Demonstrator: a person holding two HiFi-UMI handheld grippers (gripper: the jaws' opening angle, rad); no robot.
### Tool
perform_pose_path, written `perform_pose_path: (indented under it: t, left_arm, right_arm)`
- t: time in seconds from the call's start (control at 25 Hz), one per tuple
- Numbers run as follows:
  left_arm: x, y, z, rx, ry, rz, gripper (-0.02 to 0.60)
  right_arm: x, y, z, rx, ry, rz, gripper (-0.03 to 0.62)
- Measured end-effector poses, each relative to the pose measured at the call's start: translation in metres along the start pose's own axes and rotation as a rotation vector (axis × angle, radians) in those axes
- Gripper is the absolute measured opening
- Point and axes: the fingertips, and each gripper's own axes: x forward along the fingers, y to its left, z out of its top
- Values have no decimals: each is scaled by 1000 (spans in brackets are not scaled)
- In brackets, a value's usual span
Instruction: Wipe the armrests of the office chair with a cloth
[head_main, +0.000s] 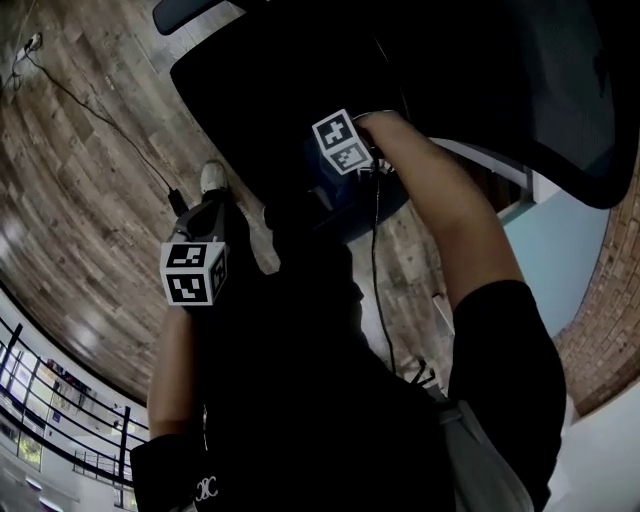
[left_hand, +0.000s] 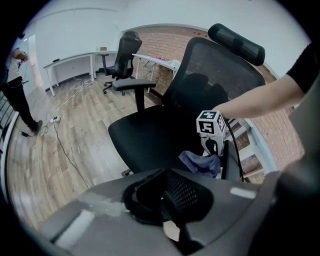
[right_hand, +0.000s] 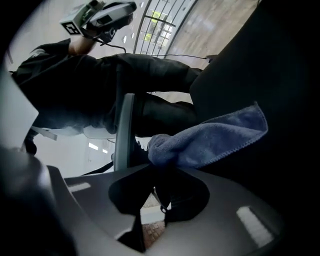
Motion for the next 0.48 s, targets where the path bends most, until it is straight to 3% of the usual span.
perform_pose_path:
  t: [0.2, 0.36, 0.48]
  left_arm:
    - [11, 0, -10, 38, 17, 1, 6]
    - [4, 4, -13, 46, 15, 7, 6]
    - [-4, 3, -16, 37, 17, 3, 6]
  right_arm:
    - [30, -21, 12, 11, -86, -36, 69]
    - [38, -43, 14, 40, -105, -151, 68]
    - [42, -59, 4, 74, -59, -273, 69]
